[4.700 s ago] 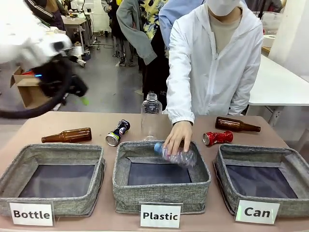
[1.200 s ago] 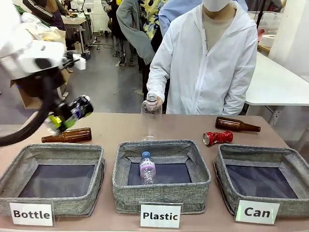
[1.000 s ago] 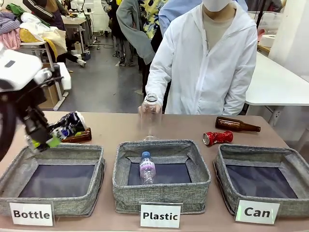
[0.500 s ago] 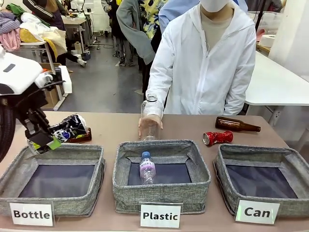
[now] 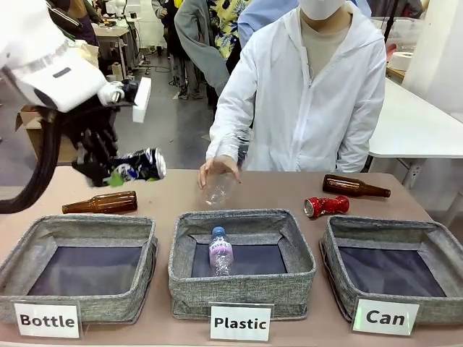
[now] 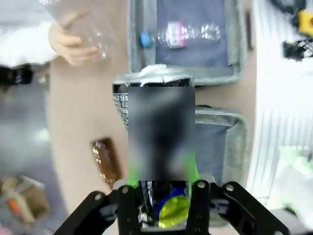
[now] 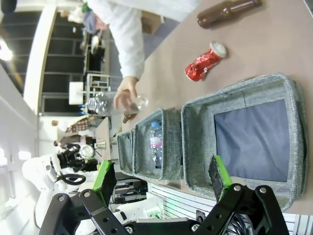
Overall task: Sort the can waste into the basket.
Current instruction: Pick up the can waste from the table and place it in the right Fabric basket.
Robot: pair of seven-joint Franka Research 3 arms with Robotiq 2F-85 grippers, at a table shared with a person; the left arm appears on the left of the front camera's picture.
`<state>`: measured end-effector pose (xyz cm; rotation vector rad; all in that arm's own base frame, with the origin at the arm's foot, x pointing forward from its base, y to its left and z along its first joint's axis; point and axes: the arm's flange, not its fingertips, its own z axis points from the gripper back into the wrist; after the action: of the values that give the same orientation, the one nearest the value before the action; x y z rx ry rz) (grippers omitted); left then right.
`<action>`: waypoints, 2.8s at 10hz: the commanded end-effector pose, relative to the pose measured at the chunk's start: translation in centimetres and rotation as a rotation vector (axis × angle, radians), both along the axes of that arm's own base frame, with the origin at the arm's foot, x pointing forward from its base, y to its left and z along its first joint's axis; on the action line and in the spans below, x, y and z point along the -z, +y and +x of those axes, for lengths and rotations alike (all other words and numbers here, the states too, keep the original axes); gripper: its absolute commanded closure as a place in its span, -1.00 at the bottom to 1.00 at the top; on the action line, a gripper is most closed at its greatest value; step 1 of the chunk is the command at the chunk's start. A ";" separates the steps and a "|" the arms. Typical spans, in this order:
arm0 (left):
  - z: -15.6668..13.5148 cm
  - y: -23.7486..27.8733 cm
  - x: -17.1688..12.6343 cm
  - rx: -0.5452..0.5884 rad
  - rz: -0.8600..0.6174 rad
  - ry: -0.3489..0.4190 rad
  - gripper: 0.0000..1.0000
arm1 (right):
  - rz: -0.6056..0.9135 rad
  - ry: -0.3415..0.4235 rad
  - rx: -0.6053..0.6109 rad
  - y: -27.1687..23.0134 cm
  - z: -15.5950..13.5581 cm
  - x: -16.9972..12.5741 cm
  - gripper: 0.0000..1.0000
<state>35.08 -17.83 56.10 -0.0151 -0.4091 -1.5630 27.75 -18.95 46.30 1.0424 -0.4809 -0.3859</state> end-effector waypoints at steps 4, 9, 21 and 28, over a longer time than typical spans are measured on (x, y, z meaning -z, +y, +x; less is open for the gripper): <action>-6.2 14.1 2.3 0.163 -0.254 -0.027 0.18 | 0.007 -0.038 -0.003 -0.1 0.2 -0.1 -1.00; -6.2 14.1 3.4 0.189 -0.294 -0.037 0.18 | 0.007 -0.038 -0.003 -0.1 0.2 -0.1 -1.00; -2.5 -44.5 1.7 0.360 -0.081 -0.043 0.18 | -0.307 -0.095 0.095 -14.4 -11.9 -8.2 -1.00; -2.5 -51.1 6.4 0.194 -0.076 0.163 0.18 | -0.307 -0.095 0.095 -14.4 -11.9 -8.2 -1.00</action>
<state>32.53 -68.21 48.41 -0.2509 -0.3404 -1.7368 15.82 -33.77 54.41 0.7260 -0.6572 -0.3148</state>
